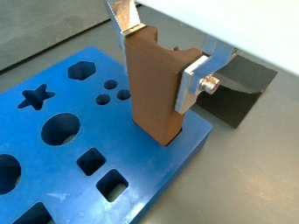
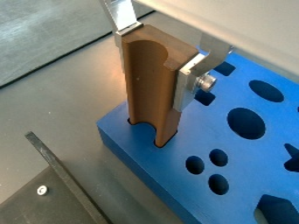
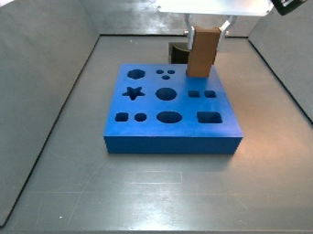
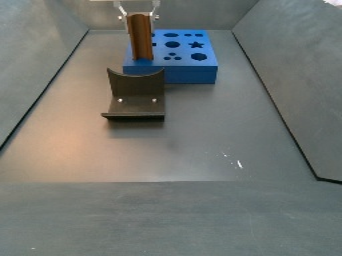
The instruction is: Insert the arch object.
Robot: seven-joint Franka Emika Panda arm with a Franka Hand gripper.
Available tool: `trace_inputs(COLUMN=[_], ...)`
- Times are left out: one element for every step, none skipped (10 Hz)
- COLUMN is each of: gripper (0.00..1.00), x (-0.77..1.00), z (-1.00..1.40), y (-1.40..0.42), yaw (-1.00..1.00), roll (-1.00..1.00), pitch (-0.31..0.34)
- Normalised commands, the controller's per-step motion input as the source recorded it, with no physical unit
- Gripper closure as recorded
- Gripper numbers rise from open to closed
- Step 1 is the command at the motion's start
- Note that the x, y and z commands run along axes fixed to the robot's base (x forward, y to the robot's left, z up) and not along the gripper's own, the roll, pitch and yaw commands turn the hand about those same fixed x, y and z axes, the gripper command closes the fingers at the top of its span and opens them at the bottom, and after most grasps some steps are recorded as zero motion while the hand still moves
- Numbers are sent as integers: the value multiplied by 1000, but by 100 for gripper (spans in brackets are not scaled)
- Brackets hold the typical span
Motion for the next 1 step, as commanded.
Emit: trace_inputs(gripper=[100], x=[0], z=[0], y=[0], yaw=[0], roll=[0], pitch=[0])
